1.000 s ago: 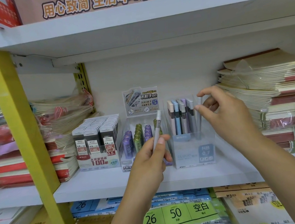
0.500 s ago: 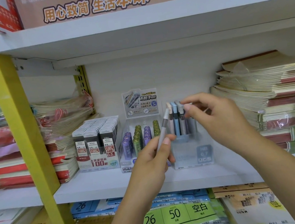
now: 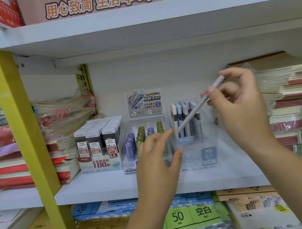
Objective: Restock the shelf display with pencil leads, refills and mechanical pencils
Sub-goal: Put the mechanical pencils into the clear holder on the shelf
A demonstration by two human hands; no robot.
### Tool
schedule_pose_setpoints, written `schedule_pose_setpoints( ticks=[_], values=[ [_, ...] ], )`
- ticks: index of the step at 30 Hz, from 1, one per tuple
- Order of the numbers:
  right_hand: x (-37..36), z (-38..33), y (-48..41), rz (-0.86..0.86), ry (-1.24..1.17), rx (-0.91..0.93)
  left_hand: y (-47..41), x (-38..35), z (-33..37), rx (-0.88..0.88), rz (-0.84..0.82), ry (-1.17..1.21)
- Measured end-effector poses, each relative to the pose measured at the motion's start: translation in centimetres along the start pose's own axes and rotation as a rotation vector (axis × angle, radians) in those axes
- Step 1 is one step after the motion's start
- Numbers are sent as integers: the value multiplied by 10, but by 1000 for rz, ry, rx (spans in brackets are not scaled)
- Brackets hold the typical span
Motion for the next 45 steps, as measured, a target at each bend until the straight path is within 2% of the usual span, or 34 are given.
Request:
schedule_pose_setpoints(
  ticks=[3, 9, 14, 28, 30, 33, 36, 40, 43, 45],
  values=[
    [8, -3, -4, -7, 180, 100, 2, -6, 3, -97, -21, -167],
    [-8, 17, -2, -190, 407, 32, 6, -18, -1, -131, -122, -255],
    [-20, 25, 4, -290, 407, -10, 6, -19, -3, -136, -119, -238],
    [-25, 31, 3, -320, 309, -23, 6, -18, -7, -152, -128, -214],
    [-27, 33, 4, -325, 415, 46, 6, -19, -7, -158, -126, -207],
    [-30, 34, 3, -289, 714, 173, 6, -20, -8, -165, -134, -192],
    [-31, 44, 1, -302, 792, 115, 6, -19, -9, -157, -162, -176],
    [-24, 46, 10, -309, 650, -17, 14, -7, -5, -123, -139, -126],
    [-12, 26, 20, -266, 465, -17, 34, 20, -5, -116, -27, -107],
    [-6, 7, 33, -265, 372, 18, 57, 32, -14, -114, -22, -136]
  ],
)
Point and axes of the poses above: each hand's wrist, its own y-axis away from the middle knuckle, its own x-axis out of the back of the hand, z = x × y, the point moved 7 cm from there along -y, towards the middle knuckle, and after that the axes turned 1 degree about -z, right-handed, at the moved point
